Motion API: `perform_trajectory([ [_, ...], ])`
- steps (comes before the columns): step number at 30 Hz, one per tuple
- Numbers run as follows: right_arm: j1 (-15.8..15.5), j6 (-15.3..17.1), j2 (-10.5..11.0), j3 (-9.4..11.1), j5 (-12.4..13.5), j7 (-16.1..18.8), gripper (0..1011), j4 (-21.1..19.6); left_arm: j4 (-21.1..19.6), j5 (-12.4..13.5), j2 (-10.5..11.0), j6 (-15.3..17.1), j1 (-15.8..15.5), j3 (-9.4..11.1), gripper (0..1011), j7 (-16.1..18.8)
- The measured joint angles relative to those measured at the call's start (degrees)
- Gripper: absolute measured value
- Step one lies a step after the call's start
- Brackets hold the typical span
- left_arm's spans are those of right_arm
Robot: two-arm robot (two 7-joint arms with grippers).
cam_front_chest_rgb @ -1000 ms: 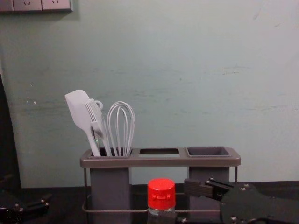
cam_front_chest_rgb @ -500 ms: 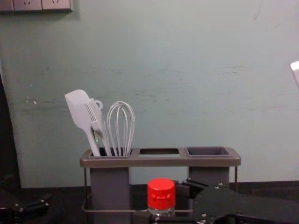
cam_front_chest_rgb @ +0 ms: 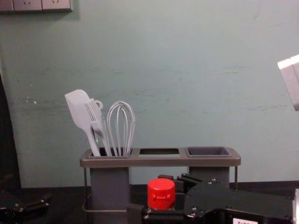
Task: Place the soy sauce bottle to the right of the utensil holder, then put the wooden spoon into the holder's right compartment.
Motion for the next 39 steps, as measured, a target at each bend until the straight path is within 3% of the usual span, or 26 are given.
perform_trajectory([
  [31, -0.4, -1.0, -0.6, 0.5, -0.8, -1.5, 1003, -0.3, 0.0, 0.0, 0.0, 0.0, 0.0, 0.0, 1011, 0.0],
  [39, -0.3, -0.9, -0.6, 0.4, -0.8, -1.3, 814, -0.3, 0.0, 0.0, 0.0, 0.0, 0.0, 0.0, 1011, 0.0],
])
